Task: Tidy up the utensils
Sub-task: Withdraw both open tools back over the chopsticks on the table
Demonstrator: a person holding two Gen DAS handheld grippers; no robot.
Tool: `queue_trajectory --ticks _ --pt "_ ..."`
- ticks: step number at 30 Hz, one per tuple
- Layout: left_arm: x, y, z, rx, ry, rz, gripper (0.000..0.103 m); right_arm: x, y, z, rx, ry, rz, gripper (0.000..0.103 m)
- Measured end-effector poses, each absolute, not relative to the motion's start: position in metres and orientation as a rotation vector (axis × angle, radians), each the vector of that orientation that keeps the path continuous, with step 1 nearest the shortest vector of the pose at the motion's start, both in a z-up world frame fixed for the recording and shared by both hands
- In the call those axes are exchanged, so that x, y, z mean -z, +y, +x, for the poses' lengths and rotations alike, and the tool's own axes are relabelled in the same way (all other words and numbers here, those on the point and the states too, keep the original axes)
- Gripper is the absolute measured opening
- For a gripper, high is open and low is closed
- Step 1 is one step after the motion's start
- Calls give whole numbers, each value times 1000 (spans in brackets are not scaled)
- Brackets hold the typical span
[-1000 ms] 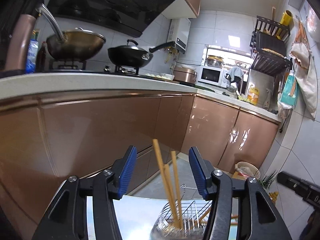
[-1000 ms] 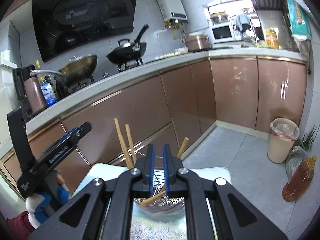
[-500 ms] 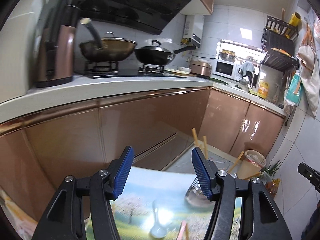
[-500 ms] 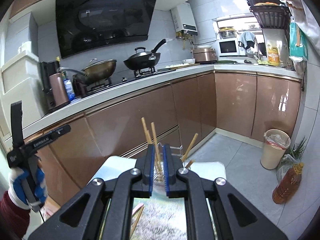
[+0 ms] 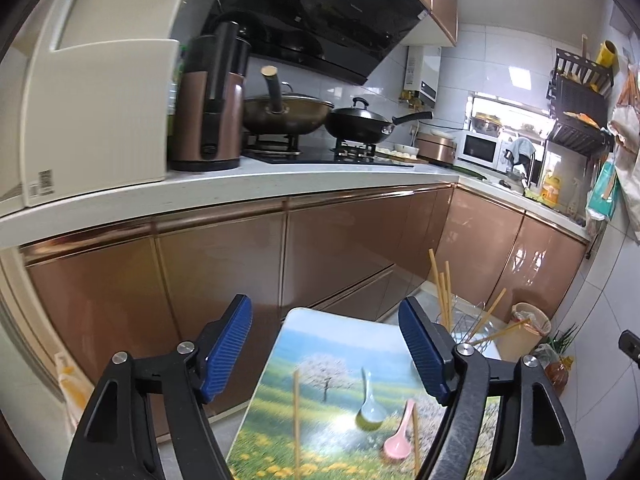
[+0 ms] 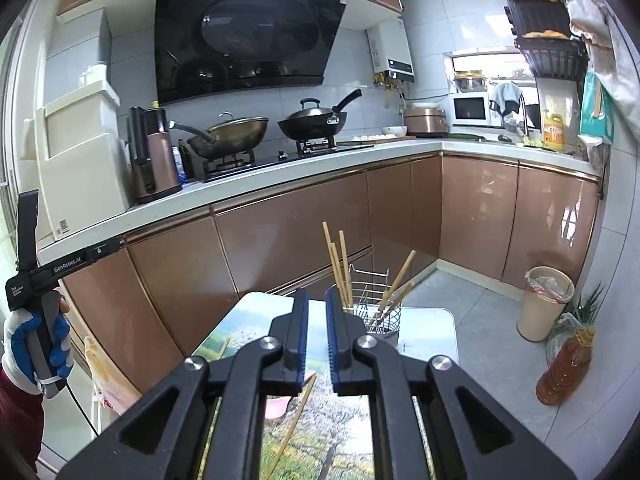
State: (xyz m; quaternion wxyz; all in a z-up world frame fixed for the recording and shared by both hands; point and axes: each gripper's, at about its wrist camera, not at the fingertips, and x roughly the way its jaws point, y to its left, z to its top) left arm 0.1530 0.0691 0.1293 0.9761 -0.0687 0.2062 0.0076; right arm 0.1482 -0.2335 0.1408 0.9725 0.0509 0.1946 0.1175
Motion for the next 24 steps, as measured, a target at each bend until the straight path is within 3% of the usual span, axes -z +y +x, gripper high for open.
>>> queue_trajectory --ticks 5,24 --pt "-125 79 120 -16 400 -135 82 -130 -225 124 -228 384 101 29" --pt "-86 101 84 -6 469 -137 83 -73 -191 96 -231 457 95 30"
